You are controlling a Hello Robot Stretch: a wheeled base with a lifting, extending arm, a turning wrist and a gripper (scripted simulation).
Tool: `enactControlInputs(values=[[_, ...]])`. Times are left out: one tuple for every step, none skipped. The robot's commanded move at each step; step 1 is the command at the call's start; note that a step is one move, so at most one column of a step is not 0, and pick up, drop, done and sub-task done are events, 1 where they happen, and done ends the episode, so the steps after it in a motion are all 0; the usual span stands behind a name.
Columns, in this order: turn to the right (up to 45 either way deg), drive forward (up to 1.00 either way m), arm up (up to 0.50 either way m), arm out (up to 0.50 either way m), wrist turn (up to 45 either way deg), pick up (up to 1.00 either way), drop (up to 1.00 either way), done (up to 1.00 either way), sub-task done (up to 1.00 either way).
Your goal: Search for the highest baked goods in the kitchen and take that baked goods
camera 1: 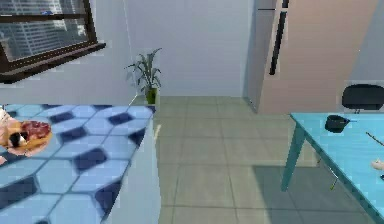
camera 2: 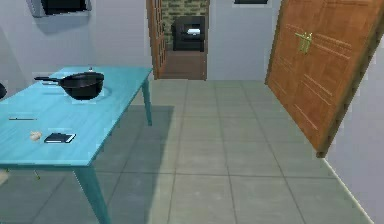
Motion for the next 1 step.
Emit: enactControlInputs(values=[[0.0, 0.30, 0.00, 0.00, 0.0, 0.00, 0.00, 0.00, 0.00]])
